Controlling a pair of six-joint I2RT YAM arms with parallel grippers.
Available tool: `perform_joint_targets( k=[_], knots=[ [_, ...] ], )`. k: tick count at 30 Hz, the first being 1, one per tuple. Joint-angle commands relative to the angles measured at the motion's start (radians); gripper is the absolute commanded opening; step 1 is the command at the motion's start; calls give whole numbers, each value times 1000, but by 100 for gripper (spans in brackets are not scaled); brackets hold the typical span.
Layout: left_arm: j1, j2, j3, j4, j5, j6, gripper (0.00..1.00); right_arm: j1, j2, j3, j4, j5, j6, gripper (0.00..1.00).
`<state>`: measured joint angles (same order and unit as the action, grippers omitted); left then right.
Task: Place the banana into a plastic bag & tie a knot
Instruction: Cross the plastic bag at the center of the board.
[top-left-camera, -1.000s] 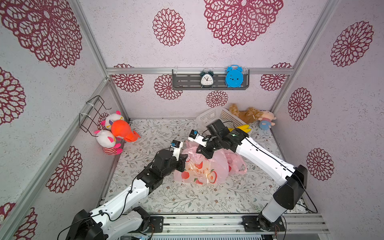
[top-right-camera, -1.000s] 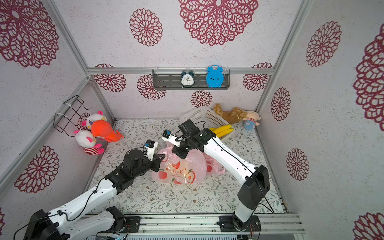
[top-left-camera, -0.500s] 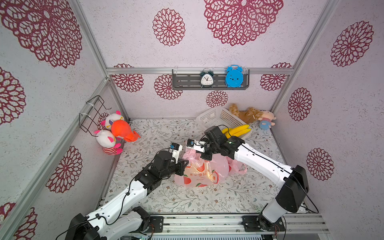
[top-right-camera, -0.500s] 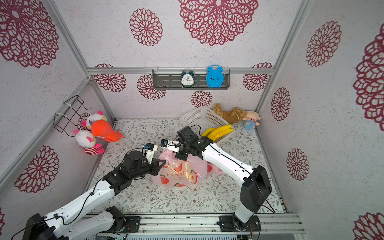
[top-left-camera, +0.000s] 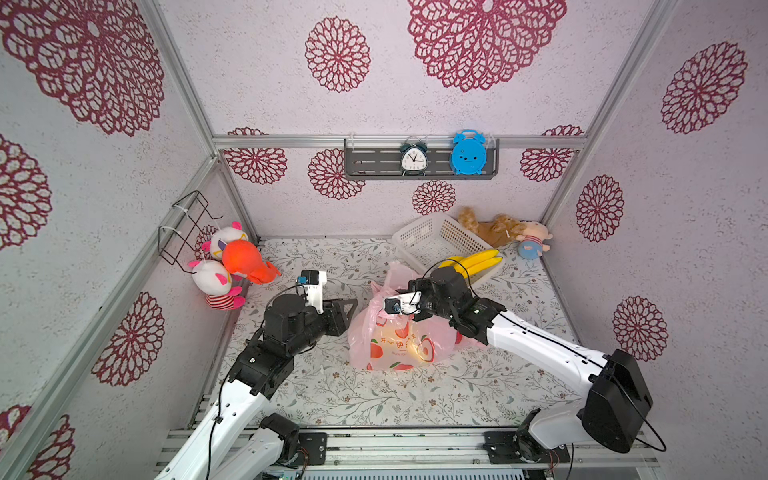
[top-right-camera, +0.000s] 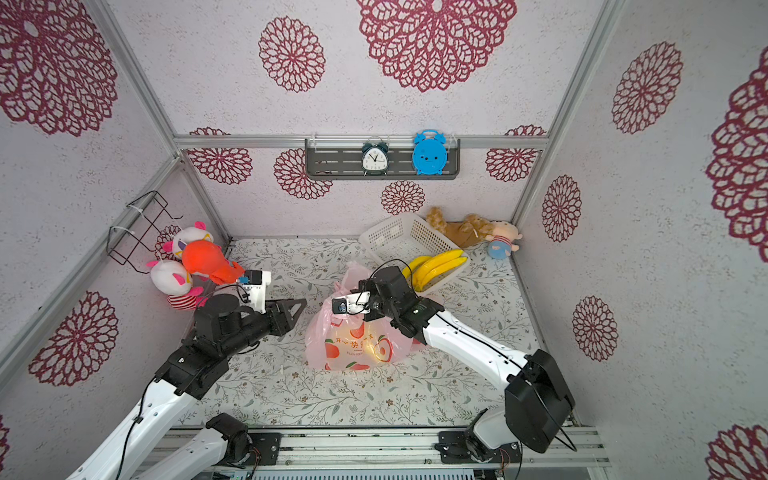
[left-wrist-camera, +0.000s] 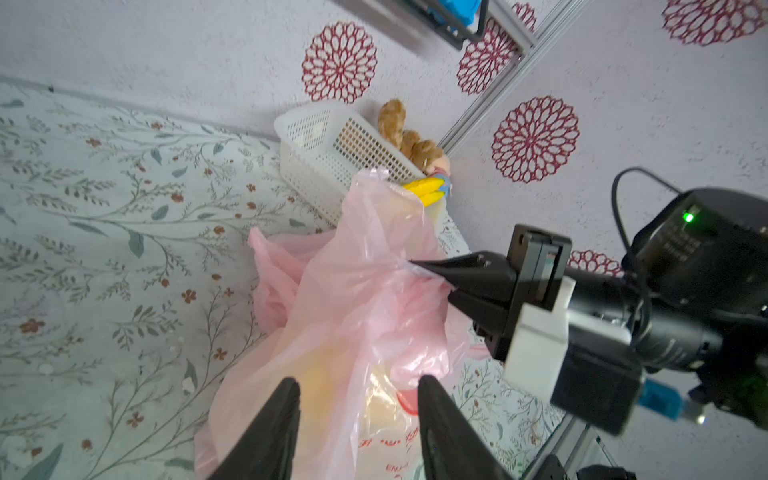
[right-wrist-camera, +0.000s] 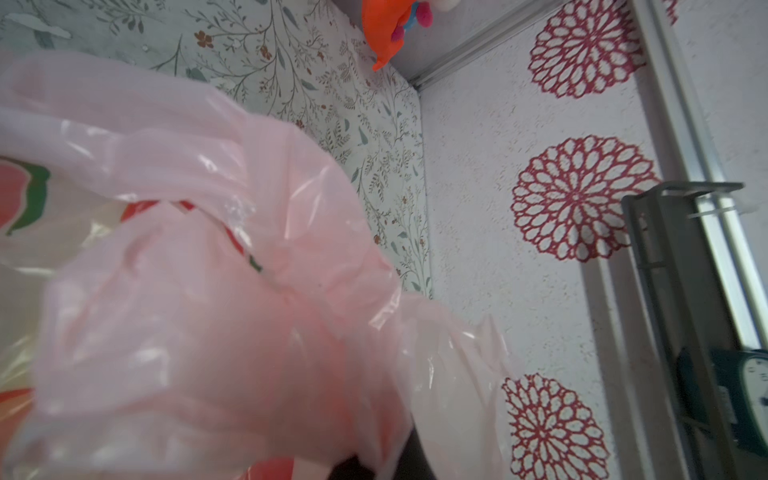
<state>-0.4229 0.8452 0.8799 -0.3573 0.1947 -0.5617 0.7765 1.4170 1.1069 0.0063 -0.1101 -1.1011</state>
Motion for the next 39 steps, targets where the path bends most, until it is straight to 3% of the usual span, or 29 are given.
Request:
perform_joint_targets(
  k=[1, 10, 15, 19, 23, 28, 31, 35, 39],
  knots=[
    [14, 109, 140, -34, 34, 65, 51, 4, -78, 1, 157, -90, -53, 0],
    [18, 385, 424, -36, 250, 167, 54, 0, -125, -59, 382, -255, -3, 0],
    [26, 502, 484, -67, 265, 193, 45, -17, -122, -90, 515, -285, 77, 0],
    [45, 520, 394, 9, 323, 156, 36, -40, -118, -131, 656, -307, 165, 0],
    [54, 486, 284, 59, 354, 102, 35, -42, -99, -172, 786, -282, 215, 0],
    [50, 404, 70, 356, 459, -67, 38, -44, -65, -245, 979, -262, 331, 0],
    [27, 383, -53, 549, 482, -168, 42, -41, -28, -287, 1088, -250, 421, 0],
    [-39, 337, -165, 606, 370, -155, 55, -40, 35, -356, 1265, -217, 539, 0],
    [-127, 343, -240, 770, 295, -192, 68, -39, 103, -378, 1402, -215, 667, 0]
  ],
)
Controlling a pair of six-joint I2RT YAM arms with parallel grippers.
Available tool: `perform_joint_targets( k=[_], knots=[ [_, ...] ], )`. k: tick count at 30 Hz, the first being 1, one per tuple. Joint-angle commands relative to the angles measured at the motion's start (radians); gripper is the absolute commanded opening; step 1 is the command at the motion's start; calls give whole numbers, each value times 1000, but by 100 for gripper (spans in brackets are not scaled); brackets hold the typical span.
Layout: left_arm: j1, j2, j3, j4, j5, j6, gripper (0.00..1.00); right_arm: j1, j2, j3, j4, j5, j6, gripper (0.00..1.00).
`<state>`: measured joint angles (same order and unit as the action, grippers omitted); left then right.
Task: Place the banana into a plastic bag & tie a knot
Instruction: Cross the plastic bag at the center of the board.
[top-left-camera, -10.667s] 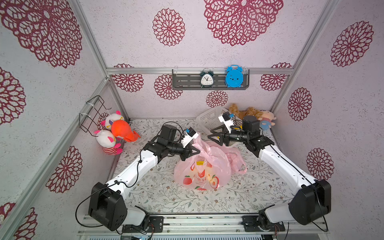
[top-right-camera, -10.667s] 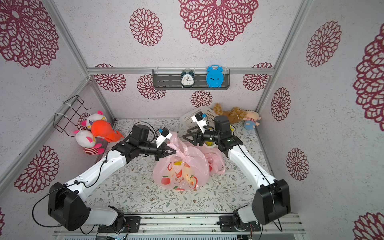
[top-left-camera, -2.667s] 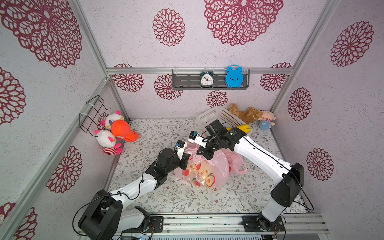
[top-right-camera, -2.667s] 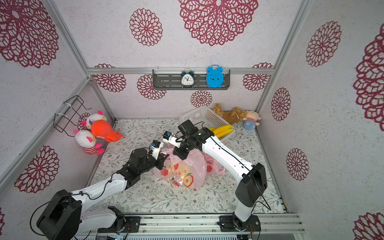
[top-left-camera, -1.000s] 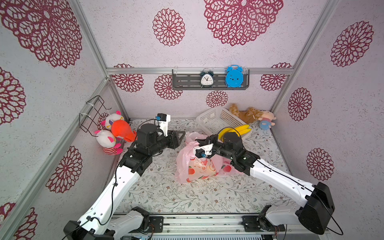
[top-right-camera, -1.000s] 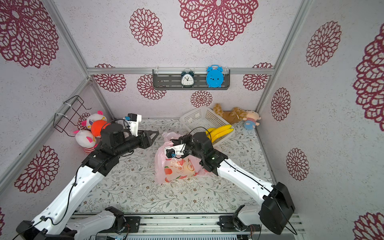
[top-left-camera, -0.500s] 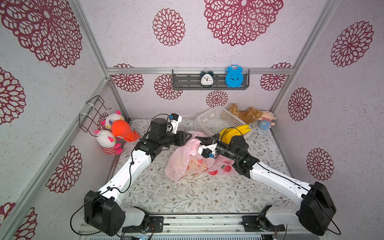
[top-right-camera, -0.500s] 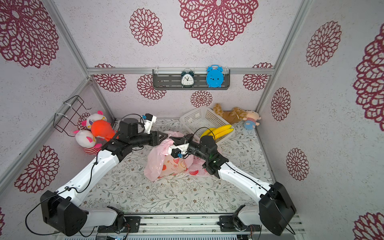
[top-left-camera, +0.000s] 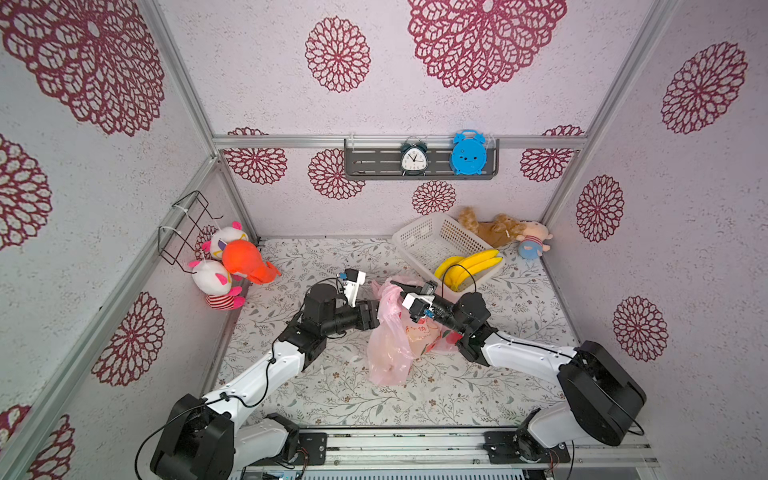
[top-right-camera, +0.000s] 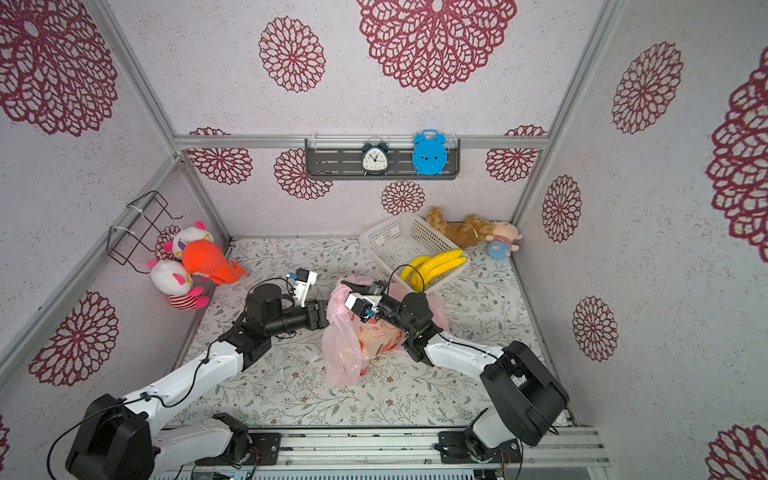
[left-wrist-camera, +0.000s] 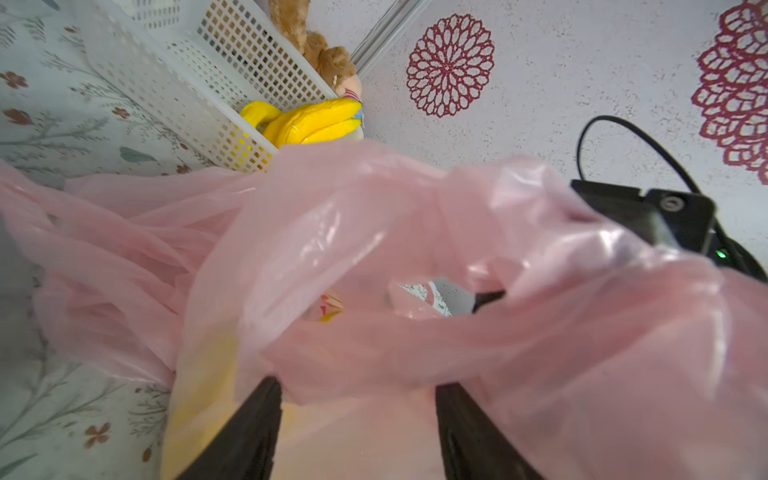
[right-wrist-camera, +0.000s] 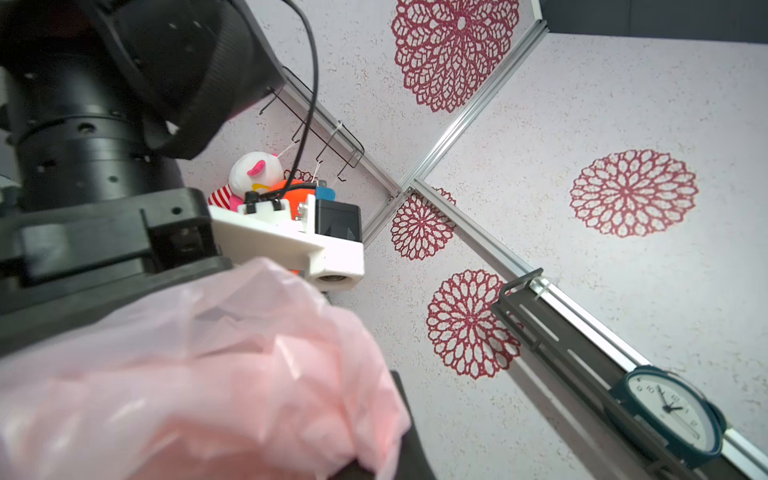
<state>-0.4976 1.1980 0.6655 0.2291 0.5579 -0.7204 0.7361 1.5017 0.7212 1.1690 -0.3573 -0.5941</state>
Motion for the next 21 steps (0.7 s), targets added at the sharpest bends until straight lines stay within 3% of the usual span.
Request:
perform_joint_targets(
  k=[1, 6, 10, 17, 21],
  knots=[
    [-72, -13, -30, 187, -100, -19, 69, 2, 33, 9, 266, 30, 188, 0],
    [-172, -48, -95, 189, -360, 81, 79, -3, 85, 46, 346, -8, 363, 0],
    [-184, -52, -202, 299, -505, 103, 83, -9, 120, 115, 359, -58, 513, 0],
    [-181, -77, -248, 336, -550, 130, 85, -19, 185, 188, 433, -115, 713, 0],
    [-179, -218, -265, 214, -567, 131, 83, -28, 215, 192, 473, -115, 736, 0]
  ],
)
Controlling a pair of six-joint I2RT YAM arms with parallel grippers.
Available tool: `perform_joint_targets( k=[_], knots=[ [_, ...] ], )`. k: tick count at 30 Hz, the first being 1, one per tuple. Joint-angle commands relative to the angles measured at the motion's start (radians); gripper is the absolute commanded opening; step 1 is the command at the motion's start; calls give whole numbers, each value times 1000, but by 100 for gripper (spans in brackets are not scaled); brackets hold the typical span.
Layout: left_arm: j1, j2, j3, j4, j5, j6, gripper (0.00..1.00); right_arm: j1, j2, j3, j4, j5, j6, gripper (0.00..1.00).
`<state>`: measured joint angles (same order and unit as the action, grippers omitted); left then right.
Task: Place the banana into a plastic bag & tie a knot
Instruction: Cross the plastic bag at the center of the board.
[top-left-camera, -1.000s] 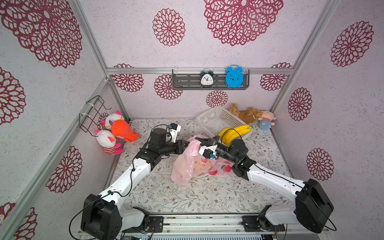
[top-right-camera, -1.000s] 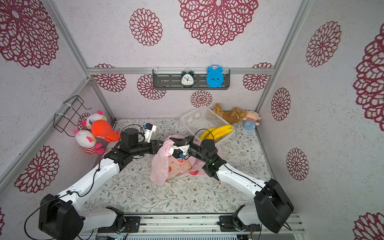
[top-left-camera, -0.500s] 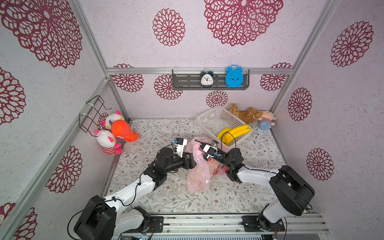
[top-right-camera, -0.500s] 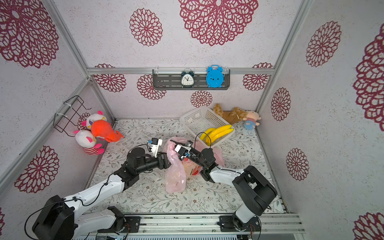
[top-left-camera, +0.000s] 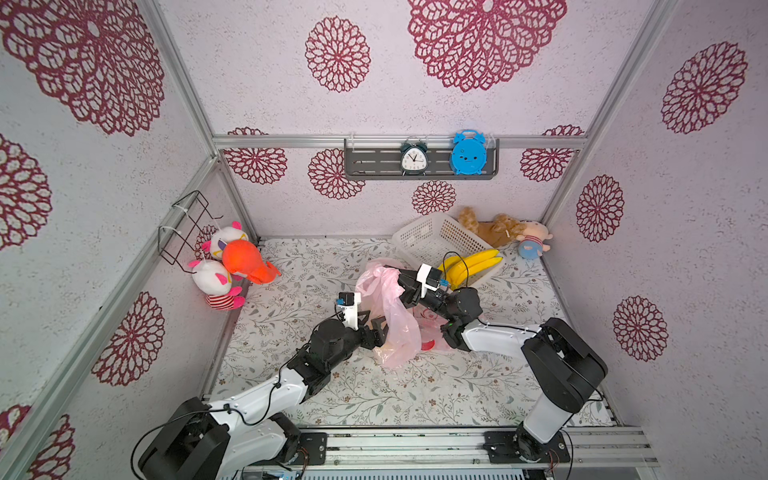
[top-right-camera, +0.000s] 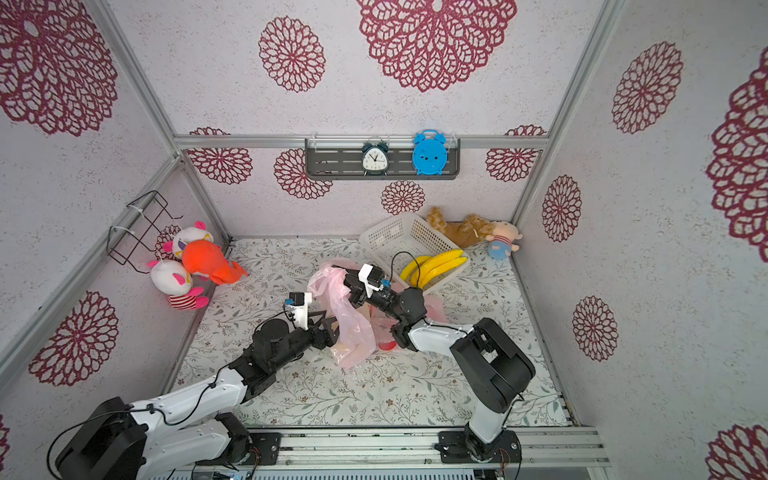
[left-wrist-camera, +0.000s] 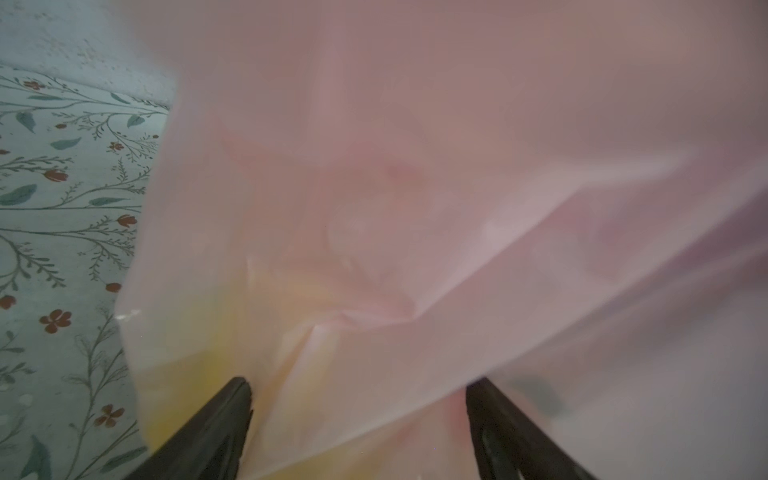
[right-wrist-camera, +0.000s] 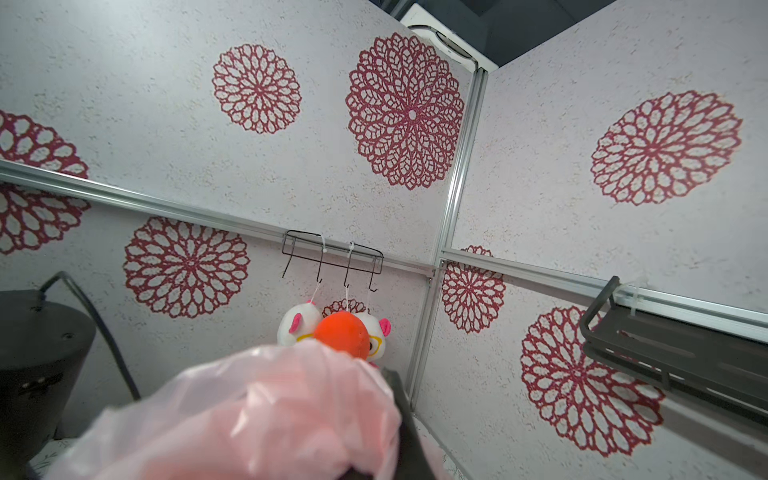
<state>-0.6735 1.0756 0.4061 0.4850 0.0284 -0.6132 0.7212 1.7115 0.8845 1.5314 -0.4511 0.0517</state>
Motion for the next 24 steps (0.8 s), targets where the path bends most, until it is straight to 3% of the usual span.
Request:
perform_joint_targets(
  k=[1, 8, 13, 16, 18, 21, 24],
  knots=[
    [-3, -141, -1, -110, -55, 26, 83, -18, 15, 31, 123, -21, 105, 0],
    [2, -475, 45, -520, -146, 5, 79, -43, 58, 66, 151, -45, 144, 0],
    [31, -554, 128, -686, -112, -18, 74, -52, 68, 76, 150, -64, 148, 0],
    [114, -490, 238, -712, 51, -31, 74, -51, 70, 74, 150, -73, 143, 0],
    [215, -400, 309, -675, 246, -80, 74, -52, 69, 74, 143, -85, 132, 0],
    [345, -265, 363, -523, 493, -212, 71, -51, 68, 73, 117, -110, 98, 0],
    [394, -176, 379, -374, 604, -320, 68, -51, 62, 68, 71, -136, 47, 0]
  ],
)
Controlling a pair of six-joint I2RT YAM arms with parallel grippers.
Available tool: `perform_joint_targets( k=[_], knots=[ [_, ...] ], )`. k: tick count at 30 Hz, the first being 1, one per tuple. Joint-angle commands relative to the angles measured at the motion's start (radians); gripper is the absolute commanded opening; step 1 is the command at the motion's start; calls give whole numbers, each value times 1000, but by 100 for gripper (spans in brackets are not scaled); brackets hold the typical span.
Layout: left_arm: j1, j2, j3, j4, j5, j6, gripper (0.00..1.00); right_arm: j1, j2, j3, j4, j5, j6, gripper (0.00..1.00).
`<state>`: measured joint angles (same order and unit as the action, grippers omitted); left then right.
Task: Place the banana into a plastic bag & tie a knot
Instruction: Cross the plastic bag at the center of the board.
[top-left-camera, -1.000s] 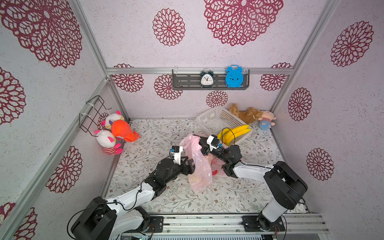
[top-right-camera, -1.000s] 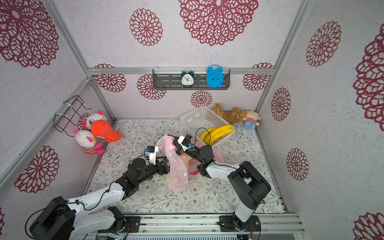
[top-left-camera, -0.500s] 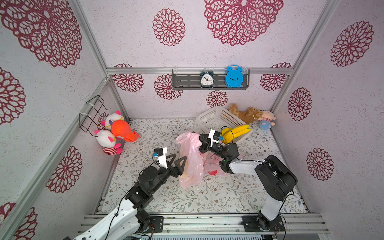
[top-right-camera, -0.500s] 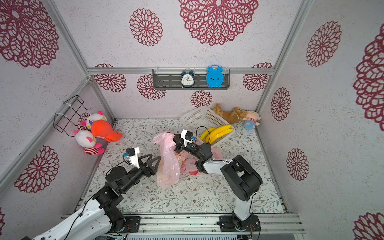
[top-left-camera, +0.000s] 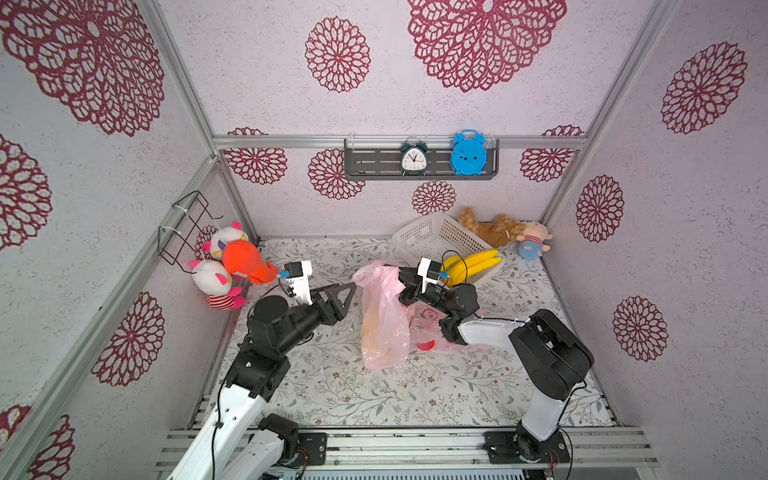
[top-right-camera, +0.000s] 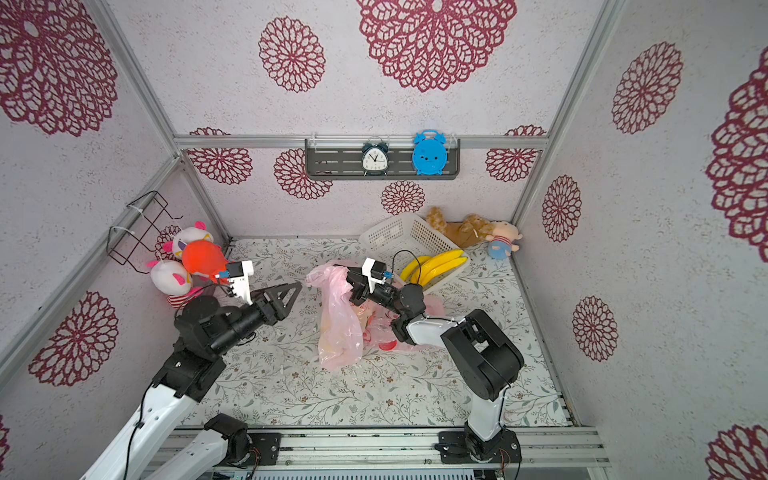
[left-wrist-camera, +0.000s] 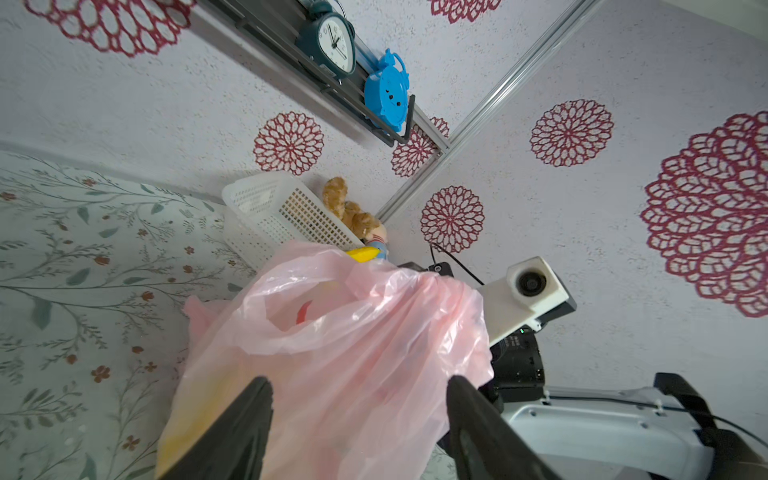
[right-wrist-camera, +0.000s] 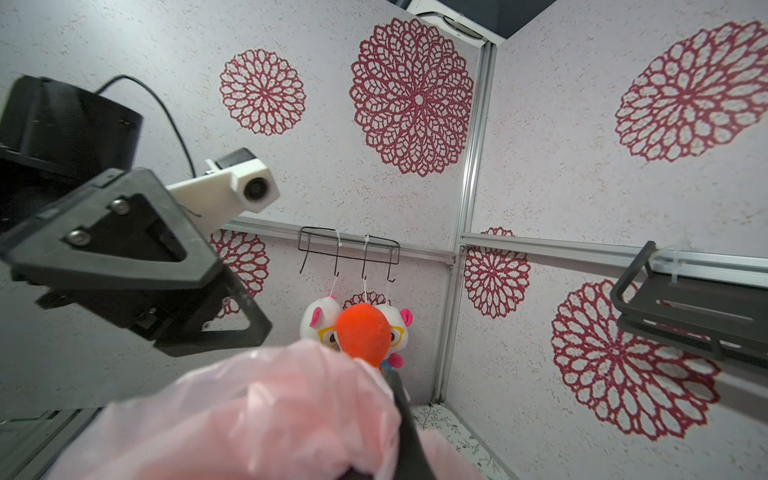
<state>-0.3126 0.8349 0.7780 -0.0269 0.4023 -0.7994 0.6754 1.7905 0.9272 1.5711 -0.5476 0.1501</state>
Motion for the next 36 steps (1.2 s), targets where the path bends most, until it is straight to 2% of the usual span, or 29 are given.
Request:
perform_joint_targets(
  k=[1, 6, 13, 16, 21, 26, 32, 36],
  knots=[
    [37, 86, 10, 170, 245, -157, 67, -5, -20, 23, 15, -46, -66, 0],
    [43, 171, 10, 299, 287, -233, 65, -2, -26, 0, -20, -62, -109, 0],
    [43, 274, -89, 618, 337, -431, 67, -2, -22, -3, -42, -78, -123, 0],
    [44, 291, -99, 603, 319, -421, 67, -2, -16, -3, -32, -81, -118, 0],
    [49, 320, -107, 603, 305, -396, 75, 1, -10, -3, -28, -87, -110, 0],
    [49, 417, -144, 929, 364, -578, 86, 6, -5, -4, -29, -91, -105, 0],
    [19, 496, -175, 1106, 370, -679, 89, 7, -10, -8, -47, -75, -115, 0],
    [-6, 476, -218, 1129, 343, -689, 90, 7, -5, -10, -60, -66, -124, 0]
  ],
)
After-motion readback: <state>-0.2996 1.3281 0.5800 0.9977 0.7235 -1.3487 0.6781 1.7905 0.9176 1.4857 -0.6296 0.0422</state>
